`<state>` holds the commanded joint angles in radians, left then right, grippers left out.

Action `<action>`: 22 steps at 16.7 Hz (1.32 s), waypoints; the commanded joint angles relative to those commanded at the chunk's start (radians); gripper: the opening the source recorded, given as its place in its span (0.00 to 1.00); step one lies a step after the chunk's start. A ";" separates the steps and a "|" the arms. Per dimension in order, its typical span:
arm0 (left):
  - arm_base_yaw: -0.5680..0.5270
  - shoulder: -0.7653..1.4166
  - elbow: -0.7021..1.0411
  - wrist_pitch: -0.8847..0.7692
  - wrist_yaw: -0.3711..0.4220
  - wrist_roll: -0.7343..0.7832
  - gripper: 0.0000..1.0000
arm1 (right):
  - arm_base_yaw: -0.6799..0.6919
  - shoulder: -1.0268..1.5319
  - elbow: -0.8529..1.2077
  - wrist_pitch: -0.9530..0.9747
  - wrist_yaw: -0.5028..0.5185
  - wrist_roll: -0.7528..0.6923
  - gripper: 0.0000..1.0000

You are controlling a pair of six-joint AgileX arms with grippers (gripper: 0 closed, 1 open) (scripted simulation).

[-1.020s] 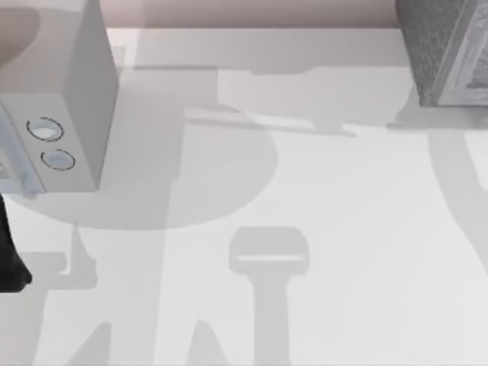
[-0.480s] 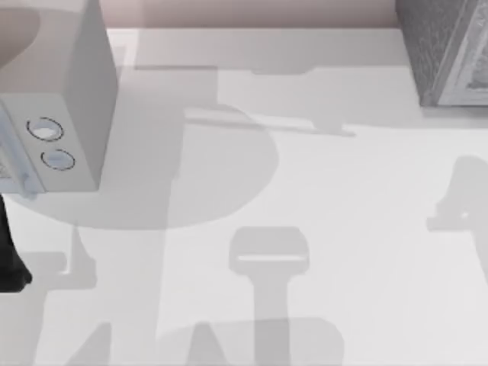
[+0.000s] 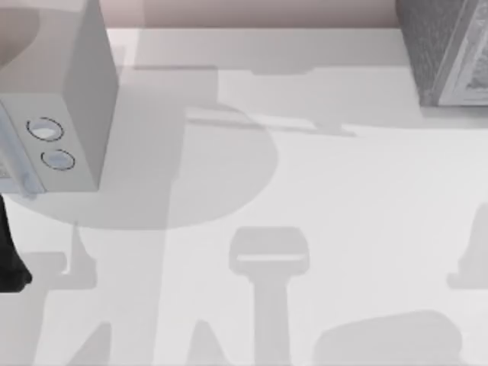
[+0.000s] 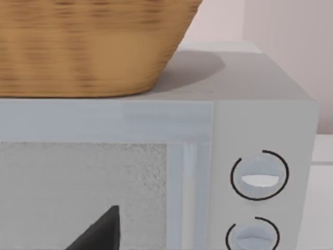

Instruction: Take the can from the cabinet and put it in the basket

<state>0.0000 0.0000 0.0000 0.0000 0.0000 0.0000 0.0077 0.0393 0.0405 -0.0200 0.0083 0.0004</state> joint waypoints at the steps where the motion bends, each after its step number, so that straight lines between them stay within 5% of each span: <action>1: 0.000 0.000 0.000 0.000 0.000 0.000 1.00 | -0.005 -0.023 -0.024 0.012 -0.005 0.000 0.00; 12: 0.000 0.000 0.000 0.000 0.000 0.000 1.00 | 0.039 0.056 0.019 0.099 0.035 0.002 0.00; 22: 0.000 0.000 0.000 0.000 0.000 0.000 1.00 | 0.410 0.855 0.437 0.604 0.339 0.003 0.00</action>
<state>0.0000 0.0000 0.0000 0.0000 0.0000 0.0000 0.4181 0.8940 0.4780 0.5838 0.3477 0.0038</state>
